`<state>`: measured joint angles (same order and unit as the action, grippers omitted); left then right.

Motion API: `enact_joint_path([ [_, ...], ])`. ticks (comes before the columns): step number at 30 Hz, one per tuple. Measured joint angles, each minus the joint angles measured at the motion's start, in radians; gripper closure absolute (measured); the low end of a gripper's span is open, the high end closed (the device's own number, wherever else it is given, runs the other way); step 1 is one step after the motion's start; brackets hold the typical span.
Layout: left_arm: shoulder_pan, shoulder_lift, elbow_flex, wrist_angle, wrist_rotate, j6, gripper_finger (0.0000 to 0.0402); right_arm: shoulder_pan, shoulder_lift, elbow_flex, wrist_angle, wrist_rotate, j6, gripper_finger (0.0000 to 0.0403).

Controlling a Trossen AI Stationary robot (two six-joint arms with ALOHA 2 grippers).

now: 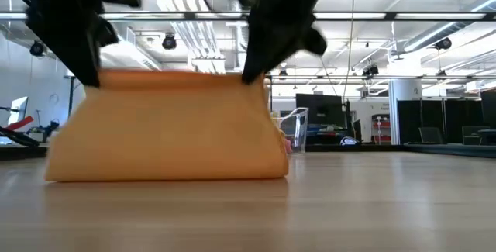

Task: Fold microfiber towels
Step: Fold the orange microfiber towel

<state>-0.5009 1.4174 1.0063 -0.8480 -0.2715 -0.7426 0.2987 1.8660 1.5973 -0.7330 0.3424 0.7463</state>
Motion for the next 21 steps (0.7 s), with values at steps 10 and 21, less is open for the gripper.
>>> enact_joint_path([
  [10,0.141,0.09,-0.001,-0.008,0.026,0.076,0.04,-0.098,0.075,-0.002,0.003,-0.111,0.006,0.0394],
  [21,0.177,0.129,-0.001,-0.007,-0.062,0.078,0.0378,-0.11,0.104,-0.002,0.005,-0.035,0.002,0.0371],
])
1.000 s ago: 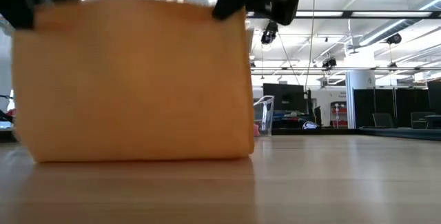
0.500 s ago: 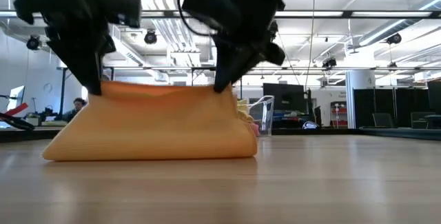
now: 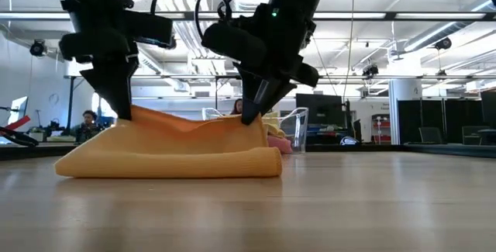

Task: Fold microfiber towels
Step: Fold the orange microfiber towel, then put the orange microfiber towel into the transparent bin

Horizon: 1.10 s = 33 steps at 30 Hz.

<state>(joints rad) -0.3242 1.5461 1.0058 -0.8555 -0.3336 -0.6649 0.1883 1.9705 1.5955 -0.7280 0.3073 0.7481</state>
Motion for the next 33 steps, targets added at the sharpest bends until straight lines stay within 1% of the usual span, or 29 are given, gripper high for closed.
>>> enact_joint_path([
  [4,0.02,-0.004,0.0,0.0,-0.018,0.045,0.0337,-0.021,0.0,0.0,-0.001,0.007,-0.015,0.0348],
  [7,0.039,-0.004,0.002,-0.002,-0.019,0.065,0.0304,-0.041,0.0,0.0,-0.003,0.007,-0.014,0.0322],
  [9,0.05,-0.004,0.011,-0.01,-0.019,0.077,0.0284,-0.05,-0.004,0.0,-0.024,0.007,-0.014,0.0302],
  [11,0.057,-0.005,0.027,-0.055,-0.014,0.082,0.0266,-0.055,-0.014,0.005,-0.069,0.0,-0.014,0.0283],
  [13,0.058,-0.006,0.052,-0.124,-0.007,0.1,0.0254,-0.056,-0.032,0.015,-0.132,-0.012,-0.014,0.0267],
  [15,0.052,-0.009,0.076,-0.189,0.01,0.097,0.0248,-0.056,-0.056,0.018,-0.179,-0.048,-0.016,0.0255],
  [17,0.03,-0.016,0.092,-0.216,0.039,0.098,0.0247,-0.049,-0.078,0.017,-0.201,-0.095,-0.037,0.0248],
  [19,-0.016,-0.029,0.093,-0.189,0.056,0.103,0.0247,-0.025,-0.095,0.017,-0.206,-0.127,-0.069,0.0246],
  [22,-0.107,-0.039,0.075,-0.089,0.051,0.104,0.0247,0.032,-0.102,0.016,-0.202,-0.151,-0.13,0.0249],
  [25,-0.207,-0.04,0.049,0.019,-0.02,0.107,0.0247,0.091,-0.102,0.003,-0.18,-0.153,-0.215,0.0255],
  [27,-0.262,-0.04,0.02,0.092,-0.074,0.108,0.0247,0.128,-0.102,-0.015,-0.115,-0.15,-0.302,0.0258],
  [29,-0.303,-0.04,-0.008,0.136,-0.104,0.107,0.0246,0.159,-0.102,-0.03,-0.045,-0.149,-0.414,0.0261],
  [33,-0.334,-0.03,-0.059,0.231,-0.117,0.107,0.0246,0.198,-0.102,-0.072,0.162,-0.149,-0.607,0.0261],
])
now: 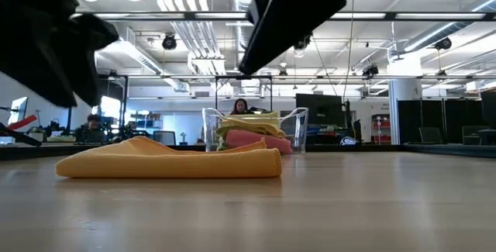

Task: Fold microfiber towels
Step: Put the orange microfiber towel into the transparent bin

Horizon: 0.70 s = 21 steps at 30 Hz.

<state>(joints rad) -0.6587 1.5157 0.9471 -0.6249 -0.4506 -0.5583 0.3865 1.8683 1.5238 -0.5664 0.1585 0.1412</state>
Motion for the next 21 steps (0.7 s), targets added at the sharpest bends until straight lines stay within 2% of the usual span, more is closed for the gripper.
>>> enact_joint_path([
  [5,-0.004,0.046,-0.026,0.073,0.0,-0.001,0.0246,0.001,0.006,-0.057,0.143,0.015,-0.061,0.0253],
  [15,0.002,0.165,-0.028,0.13,-0.006,0.018,0.0246,-0.009,0.104,-0.071,0.153,0.031,-0.048,0.0249],
  [21,0.015,0.228,-0.028,0.134,-0.038,-0.012,0.0246,-0.017,0.155,-0.071,0.136,0.101,0.024,0.0248],
])
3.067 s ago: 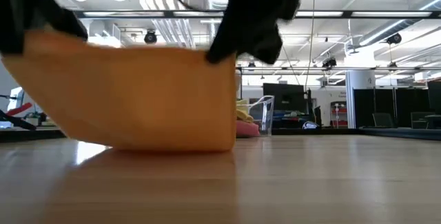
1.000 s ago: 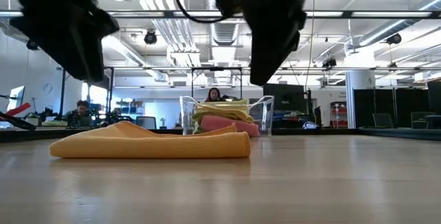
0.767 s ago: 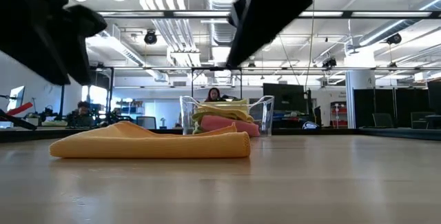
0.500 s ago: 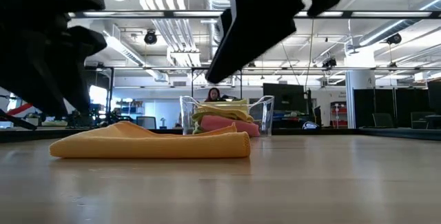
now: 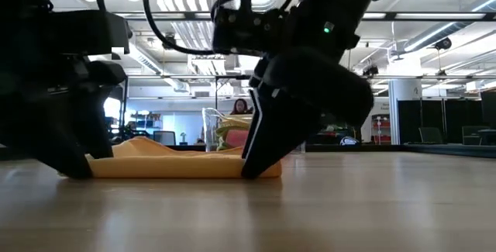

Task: Fold microfiber towels
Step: Put the orange microfiber towel into the transparent bin

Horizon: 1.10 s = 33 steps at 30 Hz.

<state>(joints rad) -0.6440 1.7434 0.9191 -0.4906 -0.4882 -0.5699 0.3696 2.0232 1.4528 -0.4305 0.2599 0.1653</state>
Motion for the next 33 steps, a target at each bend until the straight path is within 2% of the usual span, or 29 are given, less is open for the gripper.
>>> enact_joint_path([
  [6,0.014,0.045,0.002,0.009,-0.005,-0.053,0.0247,-0.009,0.006,0.001,-0.055,0.046,0.08,0.0256],
  [9,0.024,0.061,0.001,0.032,-0.001,-0.052,0.026,-0.021,0.006,0.001,-0.06,0.044,0.083,0.0271],
  [13,0.039,0.075,0.0,0.072,0.005,-0.024,0.0305,-0.038,0.007,0.001,-0.064,0.037,0.116,0.0313],
  [17,0.055,0.079,0.0,0.11,0.002,0.023,0.0372,-0.049,0.008,0.001,-0.065,0.019,0.123,0.0378],
  [19,0.063,0.069,0.0,0.118,0.0,0.044,0.0392,-0.049,0.005,0.001,-0.069,0.006,0.126,0.0388],
  [23,0.09,0.024,0.013,0.099,0.027,0.083,0.0392,-0.051,-0.027,-0.002,-0.132,-0.025,0.187,0.0392],
  [29,0.164,-0.097,0.059,0.079,0.066,0.23,0.0398,-0.038,-0.133,0.027,-0.256,-0.027,0.297,0.0393],
  [33,0.237,-0.169,0.078,0.071,0.078,0.299,0.0399,-0.037,-0.212,0.034,-0.302,0.02,0.365,0.0393],
])
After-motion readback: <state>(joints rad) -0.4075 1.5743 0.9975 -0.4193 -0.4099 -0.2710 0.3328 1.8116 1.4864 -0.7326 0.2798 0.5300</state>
